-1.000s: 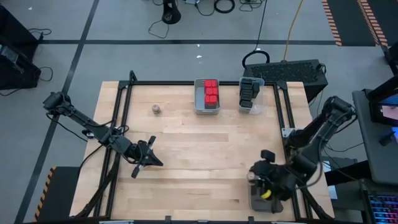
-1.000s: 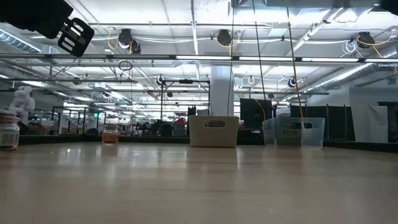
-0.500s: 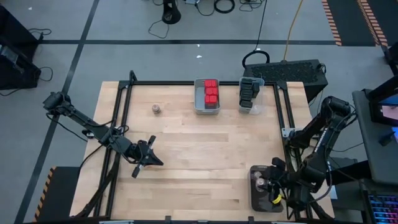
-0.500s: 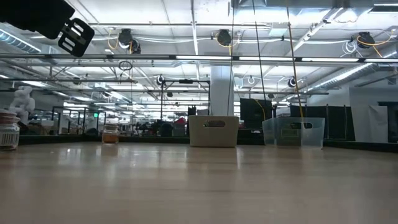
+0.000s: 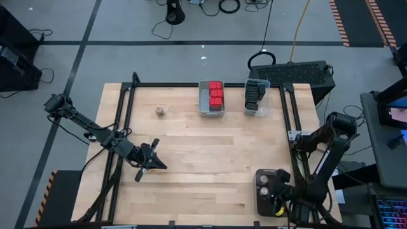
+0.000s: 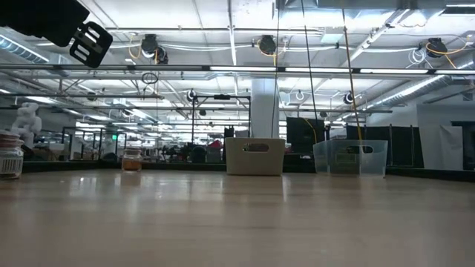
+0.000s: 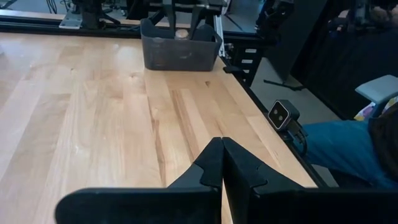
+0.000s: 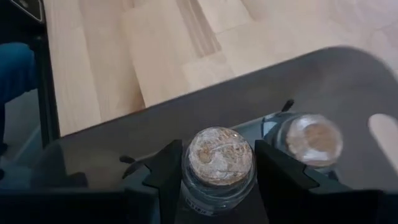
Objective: Sort spices by type
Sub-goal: Put the brown seasoning bottle into the black bin
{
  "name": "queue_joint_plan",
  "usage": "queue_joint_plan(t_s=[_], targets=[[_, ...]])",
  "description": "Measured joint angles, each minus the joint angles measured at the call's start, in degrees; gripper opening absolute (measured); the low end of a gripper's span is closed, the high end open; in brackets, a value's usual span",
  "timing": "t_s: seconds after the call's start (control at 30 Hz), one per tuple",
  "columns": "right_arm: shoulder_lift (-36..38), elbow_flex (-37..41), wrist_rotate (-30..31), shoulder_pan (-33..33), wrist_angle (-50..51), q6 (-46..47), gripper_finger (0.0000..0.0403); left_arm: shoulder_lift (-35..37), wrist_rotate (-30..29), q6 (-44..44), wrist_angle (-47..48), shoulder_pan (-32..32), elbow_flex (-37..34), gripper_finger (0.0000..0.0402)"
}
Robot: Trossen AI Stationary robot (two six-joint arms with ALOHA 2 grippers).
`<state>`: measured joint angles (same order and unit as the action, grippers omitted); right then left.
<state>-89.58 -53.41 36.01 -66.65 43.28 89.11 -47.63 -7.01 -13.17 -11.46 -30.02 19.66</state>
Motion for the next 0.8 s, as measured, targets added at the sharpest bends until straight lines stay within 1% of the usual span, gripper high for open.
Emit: queue_joint_plan(t_s=[0.23,0.37,0.53,0.8], targets=[[-4.6,0.0,0.3,0.0,-0.8,0.3,0.0158,0.0,-1.0,0.0,0.0,0.0,0.0,0.0009],[-6.8,-0.2,1.8,0.0,-0.8,1.7,0.0161,0.0,-1.0,0.0,0.0,0.0,0.0,0.0009],[-7.1,-0.1,3.1,0.0,-1.0,2.3,0.0161,0.0,-1.0,0.0,0.0,0.0,0.0,0.0009],[-7.1,-0.1,2.7,0.0,-1.2,2.3,0.0162,0.0,-1.0,0.0,0.0,0.0,0.0,0.0009]])
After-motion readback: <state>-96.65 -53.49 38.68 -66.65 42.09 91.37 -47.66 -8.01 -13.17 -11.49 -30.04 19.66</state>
